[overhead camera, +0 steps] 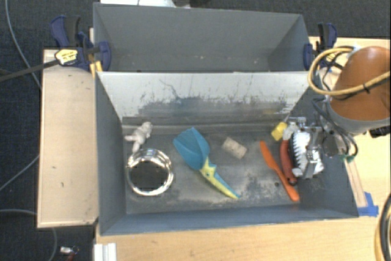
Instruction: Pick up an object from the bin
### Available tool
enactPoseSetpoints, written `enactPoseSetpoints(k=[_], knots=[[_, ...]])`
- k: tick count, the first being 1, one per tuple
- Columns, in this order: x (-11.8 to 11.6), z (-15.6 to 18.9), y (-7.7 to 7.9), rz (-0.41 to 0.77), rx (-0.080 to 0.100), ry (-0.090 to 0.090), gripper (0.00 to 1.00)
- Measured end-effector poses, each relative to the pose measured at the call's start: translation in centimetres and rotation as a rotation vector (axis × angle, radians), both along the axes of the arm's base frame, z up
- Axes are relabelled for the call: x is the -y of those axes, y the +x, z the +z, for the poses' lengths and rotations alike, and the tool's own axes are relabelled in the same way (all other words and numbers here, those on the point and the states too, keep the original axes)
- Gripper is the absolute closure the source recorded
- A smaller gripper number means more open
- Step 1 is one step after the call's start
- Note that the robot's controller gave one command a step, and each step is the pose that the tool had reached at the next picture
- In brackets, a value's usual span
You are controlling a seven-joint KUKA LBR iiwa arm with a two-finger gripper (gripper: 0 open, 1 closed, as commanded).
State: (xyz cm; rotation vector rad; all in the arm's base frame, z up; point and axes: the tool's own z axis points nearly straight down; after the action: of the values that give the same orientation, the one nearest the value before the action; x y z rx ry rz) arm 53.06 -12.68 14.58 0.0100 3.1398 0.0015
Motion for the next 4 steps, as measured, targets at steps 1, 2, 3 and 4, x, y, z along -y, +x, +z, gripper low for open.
enactPoseSetpoints(k=[1,2,3,4], knots=[[-0.7,0.0,1.8,-0.239,0.0,0.0,0.0],[0.2,-1.3,2.3,-0.008,-0.001,-0.001,0.0],[0.4,-6.4,3.0,0.386,-0.022,0.029,0.0],[0.5,-4.5,2.5,0.389,-0.011,0.011,1.0]])
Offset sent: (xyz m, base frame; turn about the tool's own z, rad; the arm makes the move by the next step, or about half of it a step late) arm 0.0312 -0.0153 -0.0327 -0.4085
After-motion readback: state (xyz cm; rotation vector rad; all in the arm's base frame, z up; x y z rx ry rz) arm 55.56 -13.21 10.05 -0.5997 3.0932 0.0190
